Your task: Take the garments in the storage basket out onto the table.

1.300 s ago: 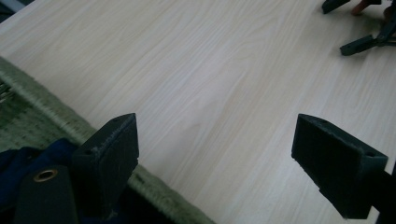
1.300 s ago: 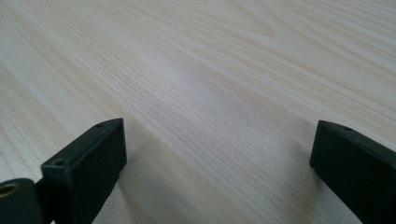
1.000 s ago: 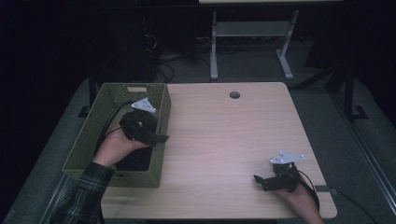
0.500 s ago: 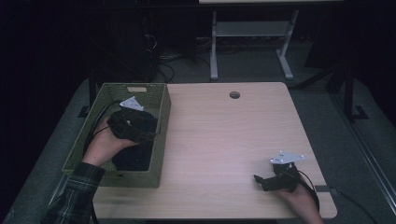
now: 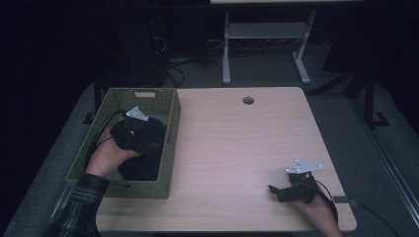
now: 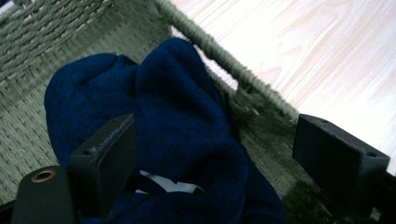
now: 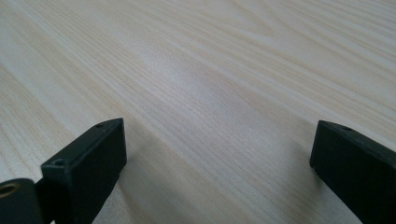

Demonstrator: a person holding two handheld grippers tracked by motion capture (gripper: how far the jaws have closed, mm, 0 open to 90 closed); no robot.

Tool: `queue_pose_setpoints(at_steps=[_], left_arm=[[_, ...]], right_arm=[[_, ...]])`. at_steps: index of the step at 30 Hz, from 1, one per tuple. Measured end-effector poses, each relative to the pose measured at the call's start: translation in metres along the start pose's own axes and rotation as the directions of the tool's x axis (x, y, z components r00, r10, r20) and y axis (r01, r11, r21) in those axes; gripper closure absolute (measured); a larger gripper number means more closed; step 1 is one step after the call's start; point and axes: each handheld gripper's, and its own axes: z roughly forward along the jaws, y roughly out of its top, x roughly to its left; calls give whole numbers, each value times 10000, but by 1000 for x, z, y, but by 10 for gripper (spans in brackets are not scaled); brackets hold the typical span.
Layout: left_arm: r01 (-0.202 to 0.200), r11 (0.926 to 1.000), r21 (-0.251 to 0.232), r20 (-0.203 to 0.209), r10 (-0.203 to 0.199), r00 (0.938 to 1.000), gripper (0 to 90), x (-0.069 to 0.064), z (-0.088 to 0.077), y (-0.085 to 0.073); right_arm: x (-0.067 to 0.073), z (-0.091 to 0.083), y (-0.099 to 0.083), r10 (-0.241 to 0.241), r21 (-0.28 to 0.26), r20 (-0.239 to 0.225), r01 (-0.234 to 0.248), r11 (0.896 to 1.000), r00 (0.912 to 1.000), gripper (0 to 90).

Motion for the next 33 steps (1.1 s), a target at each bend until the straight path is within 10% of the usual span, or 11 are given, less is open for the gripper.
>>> queue_pose_setpoints(at_steps=[33], left_arm=[[136, 9922, 1236, -367, -91, 9993, 127, 9, 48, -20]], right_arm=[[0, 0, 0, 1, 0, 2, -1, 10000, 10000, 32]])
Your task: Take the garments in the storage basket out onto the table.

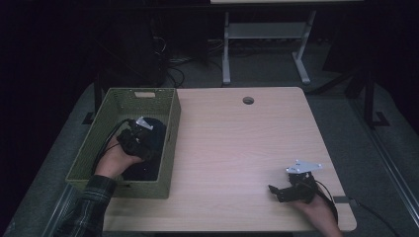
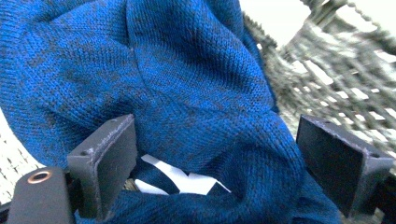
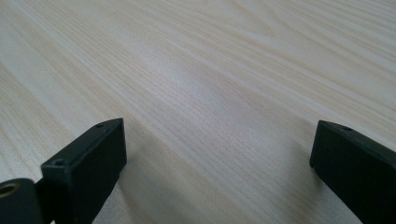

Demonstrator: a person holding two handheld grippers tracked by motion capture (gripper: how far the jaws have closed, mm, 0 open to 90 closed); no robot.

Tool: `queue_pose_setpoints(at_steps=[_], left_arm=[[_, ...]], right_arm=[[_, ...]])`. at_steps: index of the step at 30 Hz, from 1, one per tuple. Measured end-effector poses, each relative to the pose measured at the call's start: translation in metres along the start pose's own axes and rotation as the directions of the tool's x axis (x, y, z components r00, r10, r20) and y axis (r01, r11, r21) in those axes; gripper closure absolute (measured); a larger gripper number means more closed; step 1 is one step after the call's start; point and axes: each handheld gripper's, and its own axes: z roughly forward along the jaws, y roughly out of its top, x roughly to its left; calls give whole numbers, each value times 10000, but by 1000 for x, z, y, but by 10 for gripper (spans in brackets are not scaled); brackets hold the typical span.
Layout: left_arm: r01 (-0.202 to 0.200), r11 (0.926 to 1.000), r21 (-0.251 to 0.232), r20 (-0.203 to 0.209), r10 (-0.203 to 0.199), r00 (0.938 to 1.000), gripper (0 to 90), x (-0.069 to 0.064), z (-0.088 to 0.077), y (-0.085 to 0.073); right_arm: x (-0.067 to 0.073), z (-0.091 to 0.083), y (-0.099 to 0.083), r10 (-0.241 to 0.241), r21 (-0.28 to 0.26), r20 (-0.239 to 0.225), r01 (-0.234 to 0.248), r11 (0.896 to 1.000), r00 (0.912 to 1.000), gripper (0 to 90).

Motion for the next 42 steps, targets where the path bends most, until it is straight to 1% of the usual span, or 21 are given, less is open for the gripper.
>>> queue_pose_setpoints(at_steps=[5, 7, 18, 24, 27, 30, 33, 34, 35, 36, 37, 39, 42], left_arm=[[7, 9999, 155, 29, -8, 10000, 129, 1, 8, 1], [-36, 9994, 347, -31, 37, 10000, 130, 2, 13, 2], [161, 9976, 677, 44, -164, 9999, 143, 10, 26, -1], [149, 9966, 815, 119, -159, 9998, 208, 13, 28, -4], [46, 9951, 985, 41, -50, 10000, 272, 13, 29, -4], [133, 9945, 1036, 127, -147, 9998, 350, 15, 29, -5], [100, 9940, 1086, 323, -136, 9994, 478, 15, 28, -5], [100, 9940, 1086, 323, -136, 9994, 526, 15, 28, -5], [64, 9942, 1074, 393, -107, 9992, 526, 15, 28, -5], [61, 9938, 1111, 540, -122, 9985, 608, 15, 27, -6], [102, 9937, 1118, 597, -170, 9981, 640, 15, 26, -6], [202, 9939, 1083, 628, -271, 9977, 694, 16, 24, -6], [258, 9942, 1043, 752, -338, 9966, 732, 17, 21, -6]], right_arm=[[0, 0, 0, -1, -1, 4, 1, 10000, 10000, 32], [0, 0, 0, -1, 0, 5, 1, 10000, 10000, 32], [0, 0, 0, -1, 1, 3, 1, 10000, 10000, 32], [0, 0, 0, -1, 1, 4, 1, 10000, 10000, 32], [0, 0, 0, 0, 2, 2, 0, 10000, 10000, 32], [0, 0, 0, -1, 1, 4, 1, 10000, 10000, 32], [0, 0, 0, 1, 1, 3, -1, 10000, 10000, 32], [0, 0, 0, 1, 1, 3, -1, 10000, 10000, 32], [0, 0, 0, -1, -1, 3, 1, 10000, 10000, 32], [0, 0, 0, 1, 1, 2, -1, 10000, 10000, 32], [0, 0, 0, -1, 1, 4, 1, 10000, 10000, 32], [0, 0, 0, 1, 1, 3, -1, 10000, 10000, 32], [0, 0, 0, -3, 0, 2, 3, 10000, 10000, 32]])
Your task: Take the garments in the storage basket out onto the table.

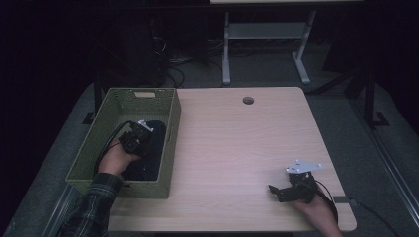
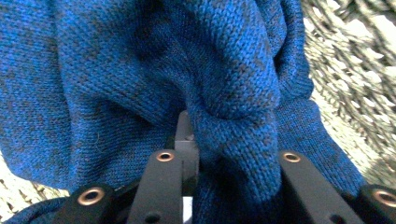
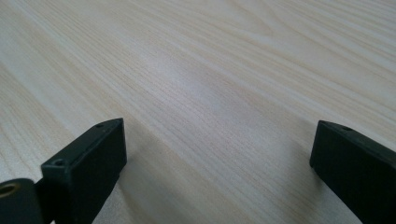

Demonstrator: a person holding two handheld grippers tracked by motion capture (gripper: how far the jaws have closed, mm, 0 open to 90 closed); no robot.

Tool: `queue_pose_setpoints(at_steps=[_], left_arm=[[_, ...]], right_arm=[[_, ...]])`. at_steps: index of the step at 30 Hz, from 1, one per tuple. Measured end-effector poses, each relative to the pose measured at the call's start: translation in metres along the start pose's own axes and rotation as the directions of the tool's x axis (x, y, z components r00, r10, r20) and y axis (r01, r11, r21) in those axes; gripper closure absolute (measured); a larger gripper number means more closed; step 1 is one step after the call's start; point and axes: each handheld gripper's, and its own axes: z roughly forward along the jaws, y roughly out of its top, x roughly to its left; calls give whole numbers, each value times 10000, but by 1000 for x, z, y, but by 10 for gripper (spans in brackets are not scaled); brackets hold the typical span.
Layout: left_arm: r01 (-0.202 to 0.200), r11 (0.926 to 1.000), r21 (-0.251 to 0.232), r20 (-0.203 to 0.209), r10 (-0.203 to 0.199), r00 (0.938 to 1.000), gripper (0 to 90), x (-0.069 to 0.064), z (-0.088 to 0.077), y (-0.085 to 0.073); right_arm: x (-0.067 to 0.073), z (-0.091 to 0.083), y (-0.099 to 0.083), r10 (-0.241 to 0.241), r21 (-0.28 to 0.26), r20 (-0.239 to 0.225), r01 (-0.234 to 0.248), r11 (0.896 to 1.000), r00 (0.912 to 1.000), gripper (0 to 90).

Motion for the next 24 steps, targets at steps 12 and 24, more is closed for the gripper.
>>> queue_pose_setpoints(at_steps=[12, 24], left_arm=[[54, 10000, -39, 249, -53, 9997, 753, 1, -25, 3], [-68, 10000, -6, 198, 68, 9998, 755, 3, -55, 9]], right_arm=[[0, 0, 0, 3, 1, -3, -3, 10000, 10000, 32], [0, 0, 0, 5, 1, -3, -5, 10000, 10000, 32]])
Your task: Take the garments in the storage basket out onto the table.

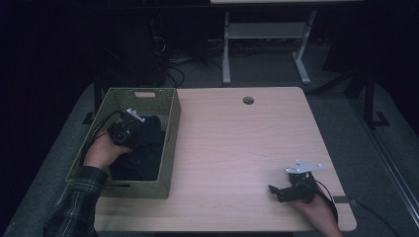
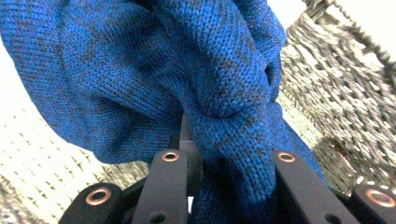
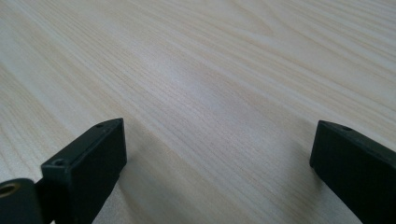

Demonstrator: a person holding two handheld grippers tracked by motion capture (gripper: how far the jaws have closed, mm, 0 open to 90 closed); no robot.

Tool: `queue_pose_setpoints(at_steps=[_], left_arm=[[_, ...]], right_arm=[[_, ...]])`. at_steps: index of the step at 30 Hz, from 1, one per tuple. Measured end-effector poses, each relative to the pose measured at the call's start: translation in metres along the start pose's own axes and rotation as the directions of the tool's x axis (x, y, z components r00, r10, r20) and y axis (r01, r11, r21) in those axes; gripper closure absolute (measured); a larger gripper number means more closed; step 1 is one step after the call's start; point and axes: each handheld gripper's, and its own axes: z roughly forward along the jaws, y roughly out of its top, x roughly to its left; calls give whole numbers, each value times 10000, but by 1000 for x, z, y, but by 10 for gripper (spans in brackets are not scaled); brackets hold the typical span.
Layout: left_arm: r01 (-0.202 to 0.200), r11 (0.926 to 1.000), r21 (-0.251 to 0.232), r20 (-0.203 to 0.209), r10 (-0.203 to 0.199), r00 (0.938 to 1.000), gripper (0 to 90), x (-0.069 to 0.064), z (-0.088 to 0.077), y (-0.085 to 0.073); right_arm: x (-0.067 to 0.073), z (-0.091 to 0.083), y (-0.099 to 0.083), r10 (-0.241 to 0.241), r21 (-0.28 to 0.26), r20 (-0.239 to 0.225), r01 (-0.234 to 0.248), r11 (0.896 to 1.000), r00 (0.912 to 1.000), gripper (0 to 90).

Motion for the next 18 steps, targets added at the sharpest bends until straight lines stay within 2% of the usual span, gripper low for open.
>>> queue_pose_setpoints(at_steps=[18], left_arm=[[-313, 9994, -117, -276, 310, 9991, 756, -1, -31, 9]], right_arm=[[0, 0, 0, -4, -3, 4, 4, 10000, 10000, 32]])
